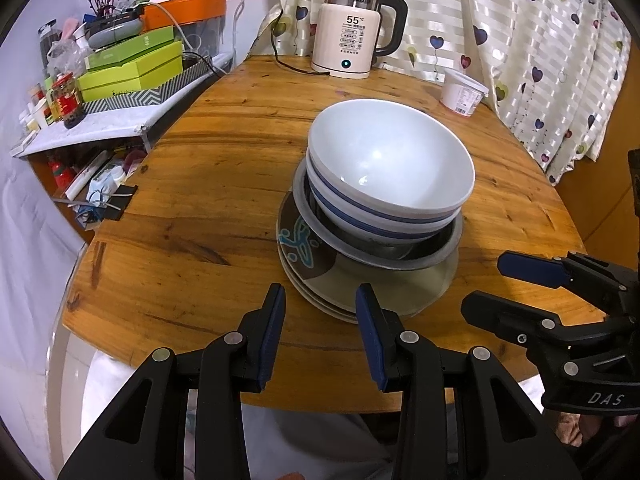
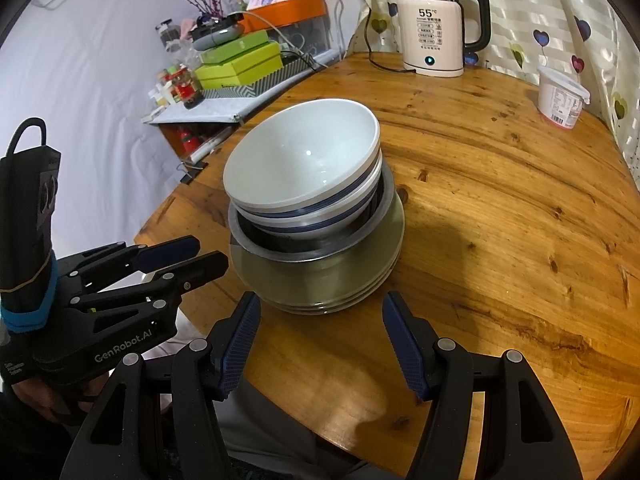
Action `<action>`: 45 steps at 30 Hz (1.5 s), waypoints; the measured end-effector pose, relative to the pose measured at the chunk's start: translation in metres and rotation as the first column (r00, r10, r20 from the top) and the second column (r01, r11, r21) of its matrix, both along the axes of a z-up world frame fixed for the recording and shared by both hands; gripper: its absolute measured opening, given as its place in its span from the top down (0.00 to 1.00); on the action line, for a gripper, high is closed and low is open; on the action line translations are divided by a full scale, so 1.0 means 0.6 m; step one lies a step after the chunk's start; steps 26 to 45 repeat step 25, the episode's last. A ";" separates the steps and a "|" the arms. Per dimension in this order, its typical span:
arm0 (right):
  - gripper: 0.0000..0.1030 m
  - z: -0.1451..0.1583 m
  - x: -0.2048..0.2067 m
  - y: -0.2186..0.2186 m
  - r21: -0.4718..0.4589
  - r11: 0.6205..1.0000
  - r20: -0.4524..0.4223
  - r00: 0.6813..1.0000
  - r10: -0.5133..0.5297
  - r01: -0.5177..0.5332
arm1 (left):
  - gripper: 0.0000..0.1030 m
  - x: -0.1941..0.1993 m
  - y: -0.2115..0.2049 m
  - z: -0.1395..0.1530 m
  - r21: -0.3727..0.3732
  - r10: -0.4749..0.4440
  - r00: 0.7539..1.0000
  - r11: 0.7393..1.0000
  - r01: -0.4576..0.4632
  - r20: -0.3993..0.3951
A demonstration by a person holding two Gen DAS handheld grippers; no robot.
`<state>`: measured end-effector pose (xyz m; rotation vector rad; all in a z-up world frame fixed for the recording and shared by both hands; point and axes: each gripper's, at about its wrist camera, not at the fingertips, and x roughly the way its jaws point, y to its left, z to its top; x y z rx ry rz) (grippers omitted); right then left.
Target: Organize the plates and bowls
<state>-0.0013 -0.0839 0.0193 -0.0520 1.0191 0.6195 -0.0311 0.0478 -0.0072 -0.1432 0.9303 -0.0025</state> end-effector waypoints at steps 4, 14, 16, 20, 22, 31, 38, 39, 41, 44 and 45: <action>0.38 0.000 -0.001 0.000 -0.001 1.000 0.000 1.000 0.000 0.000 | 0.63 0.003 -0.003 0.002 0.023 -0.002 1.000 1.000 0.002 0.007; 0.38 -0.003 0.006 0.002 -0.001 1.000 -0.006 1.000 0.002 -0.002 | 0.63 0.007 -0.007 -0.001 0.024 -0.016 1.000 1.000 0.015 0.005; 0.38 -0.003 0.006 0.002 -0.001 1.000 -0.007 1.000 0.003 -0.003 | 0.63 0.007 -0.007 -0.001 0.024 -0.016 1.000 1.000 0.015 0.004; 0.38 -0.003 0.006 0.002 -0.001 1.000 -0.007 1.000 0.002 -0.002 | 0.63 0.007 -0.006 -0.002 0.018 -0.013 1.000 1.000 0.013 0.001; 0.38 -0.003 0.006 0.002 -0.001 1.000 -0.008 1.000 0.001 -0.001 | 0.63 0.007 -0.004 -0.003 0.016 -0.010 1.000 1.000 0.010 -0.001; 0.38 -0.006 0.009 0.004 -0.001 1.000 -0.009 1.000 0.002 -0.002 | 0.63 0.007 -0.004 -0.004 0.016 -0.009 1.000 1.000 0.009 -0.002; 0.38 -0.006 0.009 0.004 -0.001 1.000 -0.009 1.000 0.002 -0.002 | 0.63 0.007 -0.004 -0.004 0.016 -0.009 1.000 1.000 0.009 -0.002; 0.38 -0.006 0.009 0.004 -0.001 1.000 -0.009 1.000 0.002 -0.002 | 0.63 0.007 -0.004 -0.004 0.016 -0.009 1.000 1.000 0.009 -0.002; 0.38 -0.006 0.009 0.004 -0.001 1.000 -0.009 1.000 0.002 -0.002 | 0.63 0.007 -0.004 -0.004 0.016 -0.009 1.000 1.000 0.009 -0.002; 0.38 -0.006 0.009 0.004 -0.001 1.000 -0.009 1.000 0.002 -0.002 | 0.63 0.007 -0.004 -0.004 0.016 -0.009 1.000 1.000 0.009 -0.002; 0.38 -0.006 0.009 0.004 -0.001 1.000 -0.009 1.000 0.002 -0.002 | 0.63 0.007 -0.004 -0.004 0.016 -0.009 1.000 1.000 0.009 -0.002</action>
